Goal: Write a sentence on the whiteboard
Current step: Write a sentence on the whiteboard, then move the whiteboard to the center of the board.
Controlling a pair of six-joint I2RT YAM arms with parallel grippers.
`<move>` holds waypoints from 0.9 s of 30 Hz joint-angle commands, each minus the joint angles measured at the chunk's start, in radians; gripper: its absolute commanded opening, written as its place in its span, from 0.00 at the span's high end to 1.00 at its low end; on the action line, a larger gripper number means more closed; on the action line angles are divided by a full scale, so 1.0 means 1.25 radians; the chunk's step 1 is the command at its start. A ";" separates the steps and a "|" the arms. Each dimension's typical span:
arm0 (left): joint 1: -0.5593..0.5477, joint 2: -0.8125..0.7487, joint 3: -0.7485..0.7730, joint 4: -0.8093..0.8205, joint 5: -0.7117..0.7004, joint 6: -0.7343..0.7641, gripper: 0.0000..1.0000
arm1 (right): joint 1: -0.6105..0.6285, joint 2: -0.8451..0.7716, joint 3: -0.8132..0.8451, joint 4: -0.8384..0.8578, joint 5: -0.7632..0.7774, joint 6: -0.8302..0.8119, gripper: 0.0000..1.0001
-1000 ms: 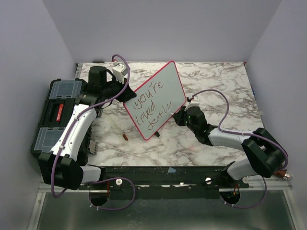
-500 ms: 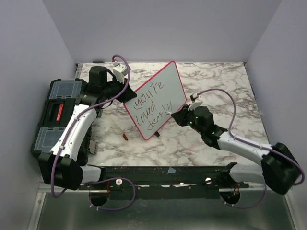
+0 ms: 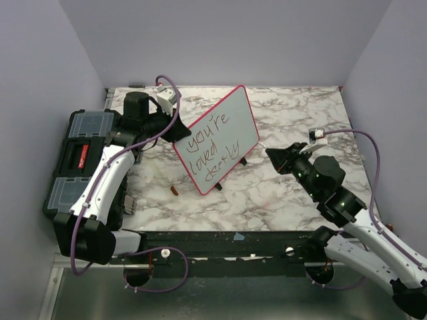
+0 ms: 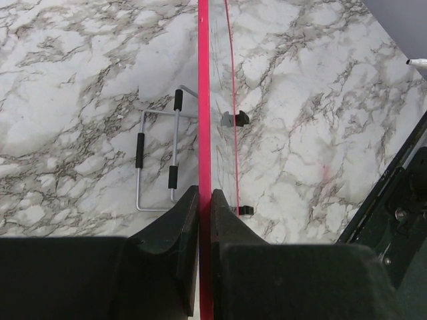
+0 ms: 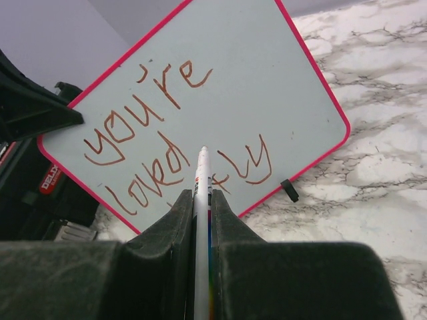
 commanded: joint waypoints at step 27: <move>0.000 0.075 -0.042 -0.263 -0.055 -0.102 1.00 | 0.003 -0.099 0.105 -0.211 0.071 -0.026 0.99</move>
